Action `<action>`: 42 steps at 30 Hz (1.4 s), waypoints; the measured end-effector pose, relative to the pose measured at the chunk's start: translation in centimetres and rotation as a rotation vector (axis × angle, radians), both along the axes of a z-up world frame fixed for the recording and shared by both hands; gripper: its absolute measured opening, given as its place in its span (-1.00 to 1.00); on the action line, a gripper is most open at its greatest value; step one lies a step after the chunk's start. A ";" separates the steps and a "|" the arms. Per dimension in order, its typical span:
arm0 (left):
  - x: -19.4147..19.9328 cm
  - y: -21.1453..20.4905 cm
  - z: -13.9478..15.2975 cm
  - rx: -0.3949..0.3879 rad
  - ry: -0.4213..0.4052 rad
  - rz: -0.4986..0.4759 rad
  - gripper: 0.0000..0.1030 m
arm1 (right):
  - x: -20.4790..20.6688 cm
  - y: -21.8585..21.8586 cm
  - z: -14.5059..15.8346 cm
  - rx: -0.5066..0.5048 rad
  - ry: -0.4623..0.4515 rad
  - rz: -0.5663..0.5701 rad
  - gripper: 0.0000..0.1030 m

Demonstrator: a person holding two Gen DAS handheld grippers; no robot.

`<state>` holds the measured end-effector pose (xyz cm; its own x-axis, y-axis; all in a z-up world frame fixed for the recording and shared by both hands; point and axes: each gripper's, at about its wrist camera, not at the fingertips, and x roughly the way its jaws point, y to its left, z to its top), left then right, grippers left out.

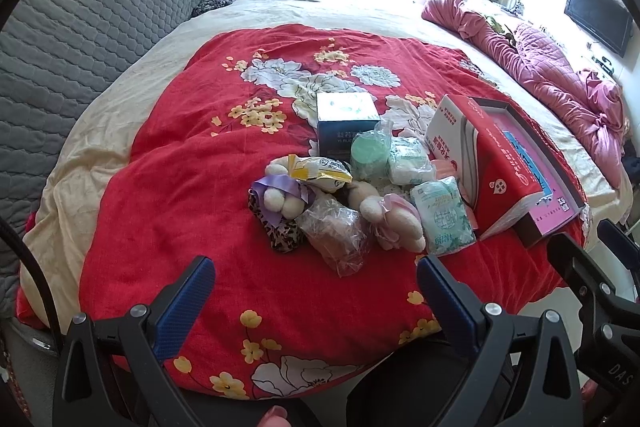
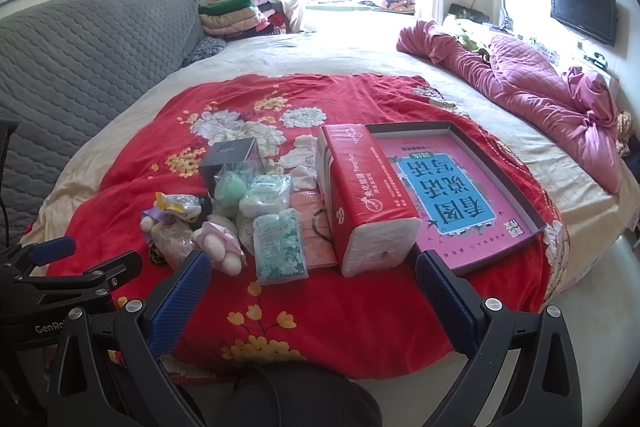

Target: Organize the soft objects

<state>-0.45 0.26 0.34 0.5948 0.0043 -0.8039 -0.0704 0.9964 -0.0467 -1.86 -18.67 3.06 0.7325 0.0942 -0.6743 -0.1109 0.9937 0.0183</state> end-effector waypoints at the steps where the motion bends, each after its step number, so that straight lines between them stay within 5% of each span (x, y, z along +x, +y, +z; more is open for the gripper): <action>1: 0.0 0.0 0.0 0.000 -0.001 0.000 0.97 | 0.0 0.0 0.0 0.001 0.001 0.000 0.99; 28: 0.9 1.6 -1.2 -0.041 0.031 0.028 0.97 | 1.2 0.9 -1.4 -0.013 0.049 0.020 0.99; 42: 2.4 6.3 -3.8 -0.107 0.072 0.104 0.97 | 3.9 2.9 -3.0 -0.067 0.099 0.064 0.99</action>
<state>1.98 6.53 -3.44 0.5361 -0.0248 -0.8438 -0.1801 0.9732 -0.1430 2.03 -15.74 0.03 0.6556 0.0910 -0.7496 -0.1752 0.9840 -0.0338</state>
